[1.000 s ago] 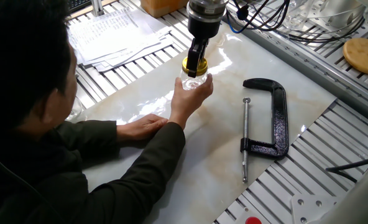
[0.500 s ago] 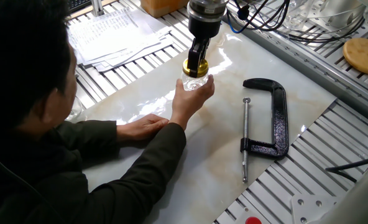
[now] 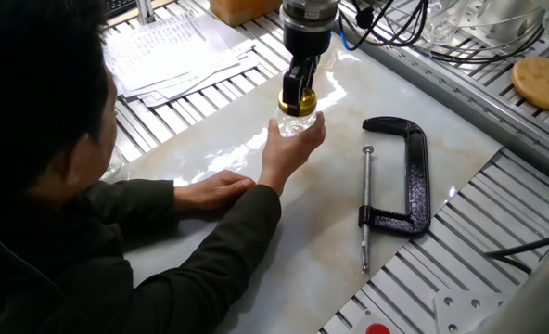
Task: Unscrew the lid from the jar
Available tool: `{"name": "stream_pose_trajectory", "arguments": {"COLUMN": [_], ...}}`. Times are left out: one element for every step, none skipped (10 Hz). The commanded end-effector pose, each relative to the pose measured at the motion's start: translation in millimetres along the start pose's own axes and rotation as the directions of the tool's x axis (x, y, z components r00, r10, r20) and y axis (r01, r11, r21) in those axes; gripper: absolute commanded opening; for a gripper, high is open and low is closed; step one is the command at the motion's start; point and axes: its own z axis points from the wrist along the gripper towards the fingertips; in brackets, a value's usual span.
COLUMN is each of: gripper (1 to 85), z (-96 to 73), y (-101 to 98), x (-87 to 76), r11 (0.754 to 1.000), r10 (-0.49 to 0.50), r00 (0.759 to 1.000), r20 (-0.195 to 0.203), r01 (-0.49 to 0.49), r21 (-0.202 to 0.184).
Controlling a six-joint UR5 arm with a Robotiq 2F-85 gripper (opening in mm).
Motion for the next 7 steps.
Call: {"name": "stream_pose_trajectory", "arguments": {"gripper": [1.0, 1.0, 1.0, 1.0, 1.0, 1.0, 1.0], "z": [-5.5, -5.5, -5.6, -6.0, -6.0, -6.0, -5.7], "y": [5.7, 7.1, 8.5, 9.2, 9.8, 8.4, 7.5], "x": [-5.6, -6.4, -7.2, -7.4, -7.3, -6.5, -5.9], "r11": [1.000, 0.999, 0.999, 0.998, 0.996, 0.995, 0.992], "r10": [-0.018, -0.033, -0.050, -0.070, -0.084, -0.102, -0.123], "r00": [1.000, 0.999, 0.999, 0.998, 0.996, 0.995, 0.992], "r20": [0.001, 0.004, 0.005, 0.002, 0.002, -0.001, -0.003], "r01": [0.018, 0.033, 0.050, 0.070, 0.084, 0.102, 0.123], "r21": [0.004, -0.002, -0.006, -0.008, -0.010, -0.005, -0.002]}}
